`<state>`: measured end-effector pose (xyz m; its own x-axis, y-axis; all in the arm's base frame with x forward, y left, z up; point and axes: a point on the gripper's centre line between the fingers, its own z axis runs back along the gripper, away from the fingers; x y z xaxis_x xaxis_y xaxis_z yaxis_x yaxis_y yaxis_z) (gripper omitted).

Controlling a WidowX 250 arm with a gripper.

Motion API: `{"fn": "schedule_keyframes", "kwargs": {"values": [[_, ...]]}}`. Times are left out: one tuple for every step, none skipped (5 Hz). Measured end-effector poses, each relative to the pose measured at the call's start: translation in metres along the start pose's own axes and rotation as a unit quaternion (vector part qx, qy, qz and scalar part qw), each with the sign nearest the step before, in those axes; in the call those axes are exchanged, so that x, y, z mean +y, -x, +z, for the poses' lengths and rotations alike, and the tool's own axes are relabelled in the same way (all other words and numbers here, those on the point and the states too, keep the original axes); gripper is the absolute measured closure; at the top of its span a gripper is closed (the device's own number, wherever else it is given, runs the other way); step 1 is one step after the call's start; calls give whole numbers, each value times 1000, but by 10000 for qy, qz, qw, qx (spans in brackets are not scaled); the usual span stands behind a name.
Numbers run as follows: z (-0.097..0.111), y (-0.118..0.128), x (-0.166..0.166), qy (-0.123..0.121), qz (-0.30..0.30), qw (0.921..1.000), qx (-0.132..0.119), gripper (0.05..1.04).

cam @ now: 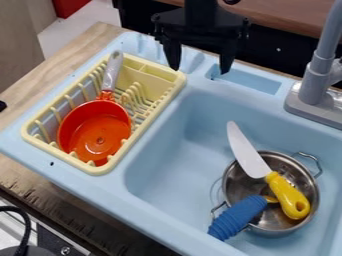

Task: Poner la olla roja el lado izquierdo del fregadero

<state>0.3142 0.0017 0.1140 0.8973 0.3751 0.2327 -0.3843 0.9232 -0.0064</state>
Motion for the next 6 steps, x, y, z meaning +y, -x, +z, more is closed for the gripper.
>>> {"fn": "schedule_keyframes", "kwargs": {"values": [[-6,4,2,-64,13,9999,96,86],[-7,-3,22,-252,446,9984,-246,86],[-1,-9,41,-324,670,9967,-312,86],[-3,-6,61,-415,923,9948,-82,86],[1,-1,84,-588,1497,9870,-5,86],[0,14,107,-451,2084,9769,162,86]]}}
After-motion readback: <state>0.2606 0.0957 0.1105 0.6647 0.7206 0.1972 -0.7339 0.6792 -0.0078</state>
